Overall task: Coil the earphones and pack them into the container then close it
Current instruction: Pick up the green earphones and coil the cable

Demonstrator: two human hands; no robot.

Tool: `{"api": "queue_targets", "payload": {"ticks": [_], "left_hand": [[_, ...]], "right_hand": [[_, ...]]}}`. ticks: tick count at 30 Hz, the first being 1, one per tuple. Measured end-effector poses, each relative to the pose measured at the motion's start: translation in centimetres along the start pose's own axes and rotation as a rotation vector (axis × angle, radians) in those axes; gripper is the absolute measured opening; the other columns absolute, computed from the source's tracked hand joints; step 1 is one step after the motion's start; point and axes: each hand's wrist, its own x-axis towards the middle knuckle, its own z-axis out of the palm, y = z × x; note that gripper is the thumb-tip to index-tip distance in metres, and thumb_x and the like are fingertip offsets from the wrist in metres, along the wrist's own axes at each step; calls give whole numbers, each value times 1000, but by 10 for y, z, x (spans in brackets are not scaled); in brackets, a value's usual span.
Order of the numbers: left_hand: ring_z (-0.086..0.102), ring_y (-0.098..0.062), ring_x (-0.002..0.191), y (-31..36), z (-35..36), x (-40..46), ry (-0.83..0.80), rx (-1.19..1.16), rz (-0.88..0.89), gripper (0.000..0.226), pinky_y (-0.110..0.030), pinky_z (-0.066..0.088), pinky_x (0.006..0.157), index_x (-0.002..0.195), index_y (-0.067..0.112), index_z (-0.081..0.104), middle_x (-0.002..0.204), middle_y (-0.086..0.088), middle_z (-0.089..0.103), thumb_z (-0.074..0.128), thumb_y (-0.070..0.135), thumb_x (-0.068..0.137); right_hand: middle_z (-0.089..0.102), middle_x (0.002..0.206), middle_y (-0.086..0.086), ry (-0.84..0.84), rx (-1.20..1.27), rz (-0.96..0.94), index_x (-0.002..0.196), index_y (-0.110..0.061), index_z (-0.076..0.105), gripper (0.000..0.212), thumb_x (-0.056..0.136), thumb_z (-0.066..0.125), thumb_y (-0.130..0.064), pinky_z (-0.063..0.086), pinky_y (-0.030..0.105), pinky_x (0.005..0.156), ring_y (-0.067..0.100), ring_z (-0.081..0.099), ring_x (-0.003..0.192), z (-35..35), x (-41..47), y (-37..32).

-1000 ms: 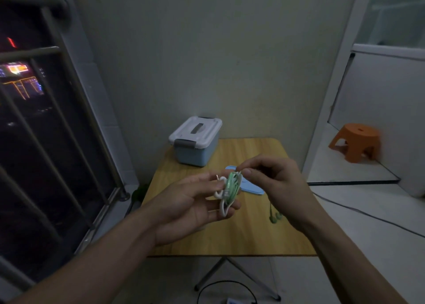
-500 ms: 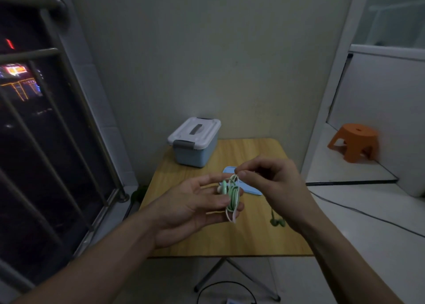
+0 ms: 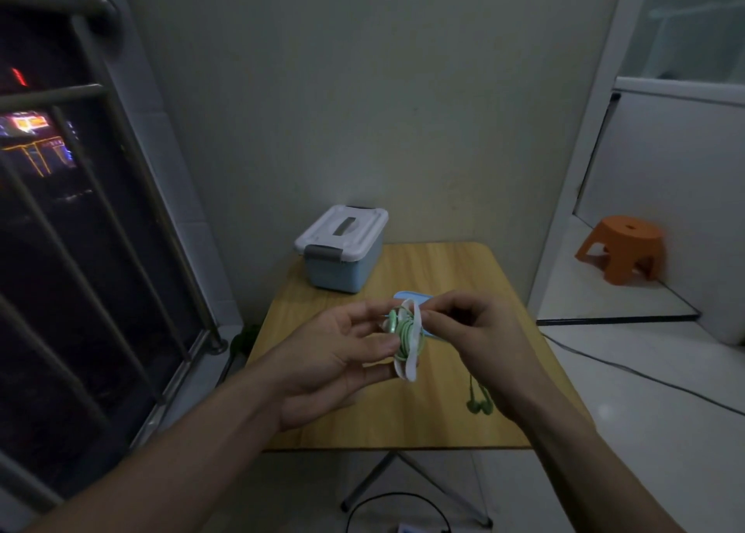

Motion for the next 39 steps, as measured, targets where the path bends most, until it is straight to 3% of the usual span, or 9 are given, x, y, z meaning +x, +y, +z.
{"api": "queue_targets", "payload": {"ticks": [2, 4, 7, 13, 20, 28, 34, 39], "left_hand": [[69, -26, 103, 0, 0, 2, 37, -5, 3, 37, -34, 59, 84, 123, 4, 63, 121, -17, 68, 55, -7, 89], [69, -25, 102, 0, 0, 3, 52, -34, 8, 35, -34, 59, 85, 120, 3, 64, 117, -17, 69, 54, -7, 88], [69, -24, 103, -1, 1, 3, 51, -76, 6, 36, -38, 57, 91, 118, 3, 65, 114, -16, 71, 55, -6, 84], [69, -28, 103, -2, 0, 1, 30, -118, -5, 38, -40, 56, 92, 123, -1, 60, 115, -20, 70, 51, -6, 87], [68, -37, 107, 1, 1, -4, -29, -65, -39, 39, -38, 59, 86, 127, -1, 57, 119, -22, 68, 51, -6, 89], [70, -32, 103, -1, -2, 3, 45, -167, 0, 45, -37, 60, 84, 133, -1, 50, 111, -23, 70, 53, -8, 88], [64, -39, 114, -2, 0, 8, 104, -231, 10, 39, -40, 58, 88, 131, -4, 50, 123, -32, 63, 46, -9, 93], [66, -36, 108, -3, 4, 12, 205, -236, 40, 32, -35, 61, 80, 125, -11, 52, 111, -27, 65, 48, -9, 93]], "right_hand": [[76, 79, 11, 19, 13, 14, 78, -12, 78, 8, 84, 74, -14, 56, 50, 78, 35, 68, 83, 1, -1, 2], [76, 77, 7, 15, 17, 37, 77, -13, 78, 9, 84, 73, -13, 55, 34, 66, 24, 66, 72, 1, -2, 3], [73, 74, 8, 15, 20, 47, 75, -12, 78, 11, 84, 73, -11, 42, 14, 54, 5, 54, 59, 3, -6, 2], [74, 73, 7, 40, 18, 38, 74, -10, 77, 12, 84, 73, -9, 40, 10, 52, 0, 54, 58, 6, -8, 1], [67, 64, -1, 34, 30, 60, 76, -9, 75, 12, 87, 70, -12, 39, 10, 50, 1, 54, 57, 5, -7, 0], [66, 61, -6, -6, 25, 65, 74, -10, 76, 13, 86, 71, -11, 38, 9, 50, -3, 51, 53, 7, -14, -1], [72, 66, 1, -38, -47, 48, 81, -12, 79, 10, 86, 71, -10, 40, 11, 52, -1, 54, 55, 10, -18, 1], [72, 67, 8, -47, -70, 95, 81, -15, 79, 11, 86, 71, -9, 46, 25, 46, 8, 55, 51, 16, -23, 7]]}}
